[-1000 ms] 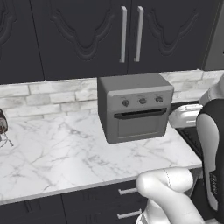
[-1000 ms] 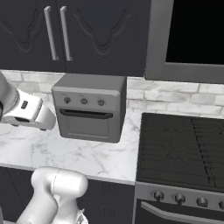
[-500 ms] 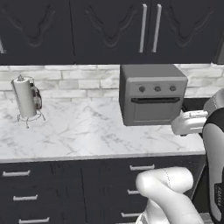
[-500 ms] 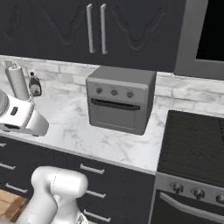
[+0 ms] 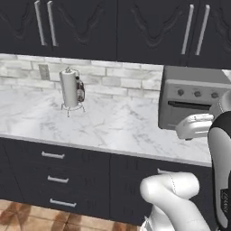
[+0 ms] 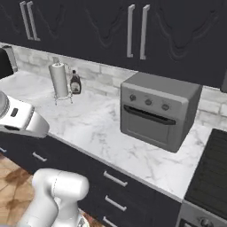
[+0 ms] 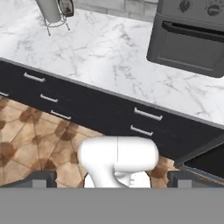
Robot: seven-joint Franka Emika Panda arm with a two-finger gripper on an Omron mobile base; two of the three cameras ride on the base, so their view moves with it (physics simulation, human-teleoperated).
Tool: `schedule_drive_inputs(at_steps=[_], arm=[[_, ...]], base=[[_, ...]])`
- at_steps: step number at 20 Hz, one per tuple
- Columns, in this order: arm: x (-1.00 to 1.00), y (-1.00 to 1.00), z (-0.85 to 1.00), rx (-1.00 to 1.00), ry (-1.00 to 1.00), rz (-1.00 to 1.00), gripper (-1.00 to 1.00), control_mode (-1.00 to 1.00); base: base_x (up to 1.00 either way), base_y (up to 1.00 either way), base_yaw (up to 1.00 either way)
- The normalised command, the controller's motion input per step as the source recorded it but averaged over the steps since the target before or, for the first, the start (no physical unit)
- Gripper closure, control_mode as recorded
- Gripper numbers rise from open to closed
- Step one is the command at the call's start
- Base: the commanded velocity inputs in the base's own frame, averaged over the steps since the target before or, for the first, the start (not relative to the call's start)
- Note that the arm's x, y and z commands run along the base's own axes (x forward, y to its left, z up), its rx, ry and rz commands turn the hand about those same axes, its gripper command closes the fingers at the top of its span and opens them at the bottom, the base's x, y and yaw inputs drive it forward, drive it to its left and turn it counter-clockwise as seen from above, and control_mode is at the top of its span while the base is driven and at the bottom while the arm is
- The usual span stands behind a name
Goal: Close all open cabinet doors.
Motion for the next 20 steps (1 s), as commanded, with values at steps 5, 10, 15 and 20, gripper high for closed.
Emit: schedule_drive_inputs(at_steps=[5, 10, 15, 20], arm=[[0.0, 0.0, 0.0, 0.0, 0.0, 0.0, -1.0, 1.0], [0.0, 0.0, 0.0, 0.0, 0.0, 0.0, -1.0, 1.0], [0.0, 0.0, 0.0, 0.0, 0.0, 0.0, -1.0, 1.0], [0.0, 0.0, 0.0, 0.0, 0.0, 0.0, -1.0, 1.0]], base=[[0.0, 0.29, 0.54], [-0.02, 0.32, 0.57], [-0.03, 0.36, 0.85], [0.0, 0.15, 0.8]])
